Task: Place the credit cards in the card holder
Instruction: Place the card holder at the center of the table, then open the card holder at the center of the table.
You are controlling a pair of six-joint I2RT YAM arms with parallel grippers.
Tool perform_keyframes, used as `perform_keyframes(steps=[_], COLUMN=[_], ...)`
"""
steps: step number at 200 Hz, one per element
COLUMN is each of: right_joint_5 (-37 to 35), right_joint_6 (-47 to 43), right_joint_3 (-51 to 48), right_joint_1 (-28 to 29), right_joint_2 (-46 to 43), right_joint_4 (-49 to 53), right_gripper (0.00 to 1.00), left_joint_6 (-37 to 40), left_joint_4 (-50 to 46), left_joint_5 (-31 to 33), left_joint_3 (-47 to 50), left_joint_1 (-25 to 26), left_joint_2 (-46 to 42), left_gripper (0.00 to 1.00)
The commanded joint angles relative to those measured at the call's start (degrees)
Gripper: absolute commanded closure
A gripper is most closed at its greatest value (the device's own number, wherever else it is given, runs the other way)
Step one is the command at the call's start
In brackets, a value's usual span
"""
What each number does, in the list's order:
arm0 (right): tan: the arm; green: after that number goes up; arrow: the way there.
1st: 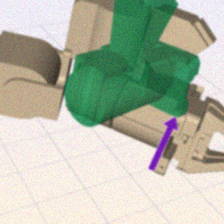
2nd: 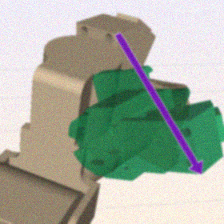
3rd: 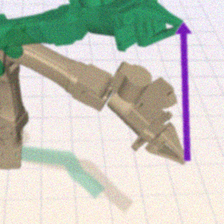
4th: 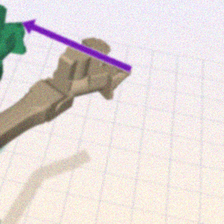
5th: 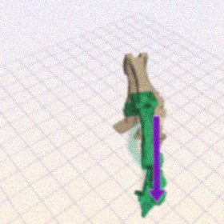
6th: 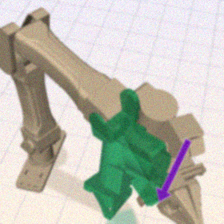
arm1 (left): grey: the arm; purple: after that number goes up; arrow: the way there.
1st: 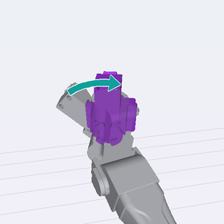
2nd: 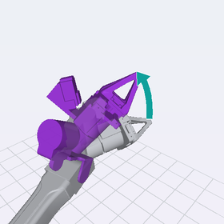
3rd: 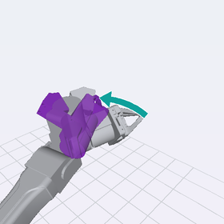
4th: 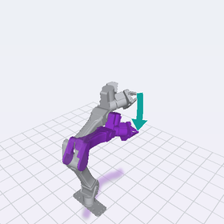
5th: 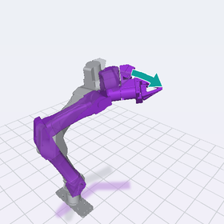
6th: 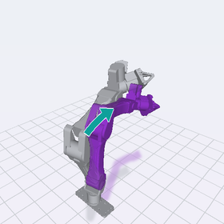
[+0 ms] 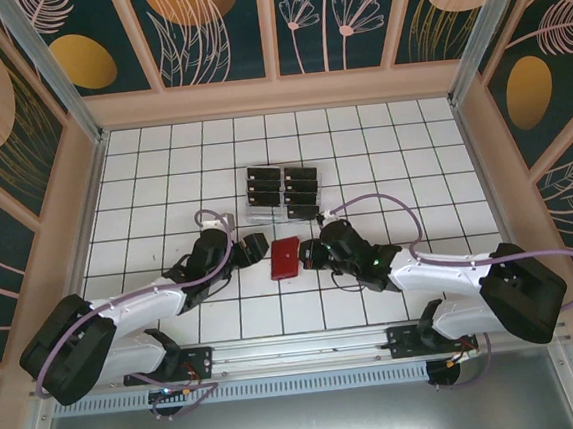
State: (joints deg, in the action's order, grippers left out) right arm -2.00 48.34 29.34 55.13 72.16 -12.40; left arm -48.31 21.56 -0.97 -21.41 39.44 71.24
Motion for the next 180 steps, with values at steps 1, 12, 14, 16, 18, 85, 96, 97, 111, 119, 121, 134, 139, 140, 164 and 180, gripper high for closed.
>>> perform_keyframes(steps=[1, 12, 14, 16, 18, 85, 96, 97, 111, 119, 121, 134, 139, 140, 164, 180], right_joint_5=[0.2, 0.6, 0.6, 0.6, 0.6, 0.5, 0.7, 0.7, 0.5, 0.4, 0.3, -0.1, -0.2, -0.3, -1.1, -1.3], right_joint_6=[-1.3, -1.5, -1.5, -1.5, -1.6, -2.5, -2.3, -2.3, -2.3, -2.2, -2.2, -2.1, -2.0, -2.0, -0.9, -0.4], right_joint_3=[2.9, 3.5, 3.7, 3.9, 4.0, 7.3, 7.1, 7.1, 7.0, 7.0, 7.0, 6.6, 6.2, 6.2, 4.0, 2.9], right_joint_1=[0.8, 1.1, 1.1, 1.2, 1.2, 1.6, 1.6, 1.6, 1.6, 1.6, 1.6, 1.6, 1.6, 1.6, 1.5, 1.4], right_joint_2=[0.3, 0.3, 0.2, 0.2, 0.2, 1.0, 1.1, 1.2, 1.1, 1.2, 1.2, 1.0, 0.8, 0.8, -0.2, -0.8], right_joint_4=[0.4, 0.0, 0.0, 0.0, 0.0, 1.1, 0.7, 0.7, 0.6, 0.8, 0.8, 1.1, 1.2, 1.2, 0.9, 0.8], right_gripper=[1.0, 1.0, 1.0, 1.0, 1.0, 1.0, 1.0, 1.0, 1.0, 1.0, 1.0, 1.0, 1.0, 1.0, 1.0, 1.0], left_joint_6=[1.9, 1.9, 1.9, 1.9, 1.9, 1.8, 1.9, 1.9, 2.0, 1.9, 1.9, 1.6, 1.5, 1.5, 1.1, 1.1], left_joint_4=[-2.2, -2.3, -2.3, -2.3, -2.3, -1.9, -1.7, -1.8, -1.6, -1.5, -1.5, -1.3, -1.3, -1.3, -2.1, -3.5], left_joint_5=[-0.6, -1.2, -1.3, -1.4, -1.5, -2.6, -2.7, -2.7, -2.7, -2.5, -2.4, -1.9, -1.6, -1.6, 0.4, 1.1], left_joint_3=[-2.6, -3.1, -3.1, -3.2, -3.3, -4.2, -4.1, -4.1, -4.0, -3.7, -3.6, -3.0, -2.6, -2.6, -1.3, -1.2], left_joint_1=[0.2, 0.1, 0.1, 0.1, 0.1, 0.1, 0.1, 0.1, 0.1, 0.2, 0.1, 0.1, 0.1, 0.1, 0.1, 0.1], left_joint_2=[-0.2, 0.2, 0.3, 0.3, 0.3, 0.6, 0.9, 0.9, 1.2, 1.3, 1.3, 1.3, 1.2, 1.2, 1.4, 2.3], left_gripper=[0.23, 0.23, 0.23, 0.22, 0.22, 0.21, 0.21, 0.21, 0.21, 0.22, 0.23, 0.25, 0.26, 0.27, 0.4, 0.45])
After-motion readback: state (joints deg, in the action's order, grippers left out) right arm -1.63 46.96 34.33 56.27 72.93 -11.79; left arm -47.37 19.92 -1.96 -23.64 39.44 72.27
